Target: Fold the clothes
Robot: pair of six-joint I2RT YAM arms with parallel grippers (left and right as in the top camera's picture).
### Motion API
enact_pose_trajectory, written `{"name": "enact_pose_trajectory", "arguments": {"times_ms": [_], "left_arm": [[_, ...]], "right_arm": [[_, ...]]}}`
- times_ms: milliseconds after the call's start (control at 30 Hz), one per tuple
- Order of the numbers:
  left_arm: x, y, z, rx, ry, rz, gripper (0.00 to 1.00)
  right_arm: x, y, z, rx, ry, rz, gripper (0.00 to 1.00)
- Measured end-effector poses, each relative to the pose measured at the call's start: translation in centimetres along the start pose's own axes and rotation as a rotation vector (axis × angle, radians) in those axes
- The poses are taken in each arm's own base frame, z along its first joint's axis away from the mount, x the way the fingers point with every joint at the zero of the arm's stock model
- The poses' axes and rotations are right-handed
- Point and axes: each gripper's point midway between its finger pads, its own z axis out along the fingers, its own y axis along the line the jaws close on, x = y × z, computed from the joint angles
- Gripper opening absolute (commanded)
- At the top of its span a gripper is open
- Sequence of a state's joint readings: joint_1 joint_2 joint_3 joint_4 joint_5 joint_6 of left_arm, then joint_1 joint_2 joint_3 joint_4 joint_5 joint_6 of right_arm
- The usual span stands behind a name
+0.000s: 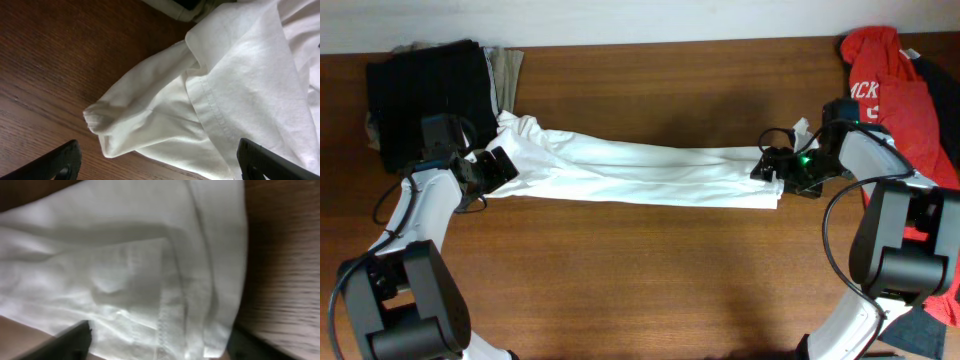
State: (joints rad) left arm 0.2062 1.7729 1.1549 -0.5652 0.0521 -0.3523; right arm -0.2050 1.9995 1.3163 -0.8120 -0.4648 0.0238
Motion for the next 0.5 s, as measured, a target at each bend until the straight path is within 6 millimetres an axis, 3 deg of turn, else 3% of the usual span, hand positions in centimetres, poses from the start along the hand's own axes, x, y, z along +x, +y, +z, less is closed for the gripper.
{"name": "enact_pose_trajectory", "arguments": {"times_ms": [33,200,367,467,500], "left_arm": [[0.0,0.0,0.0,0.0,0.0,0.0,0.99],[0.0,0.0,0.0,0.0,0.0,0.0,0.99],[0.2,0.1,0.0,-0.003,0.009,-0.001,0.99],[0.3,0.1,0.0,-0.003,0.011,-0.001,0.99],[0.3,0.1,0.0,-0.003,0.012,-0.001,0.99]], "right_arm": [[0.1,0.3,0.2,-0.006,0.005,-0.006,0.72],[0.7,2.8,1.7,-0.008,0.027,-0.01,0.05],[1.6,0.6,0.7,0.077,0.073,0.126,0.04],[0.5,-0.5,-2.2,0.118,0.074,0.193,0.05],[-0.2,-0.8,-3.9,0.136,0.063,0.208,0.11]]}}
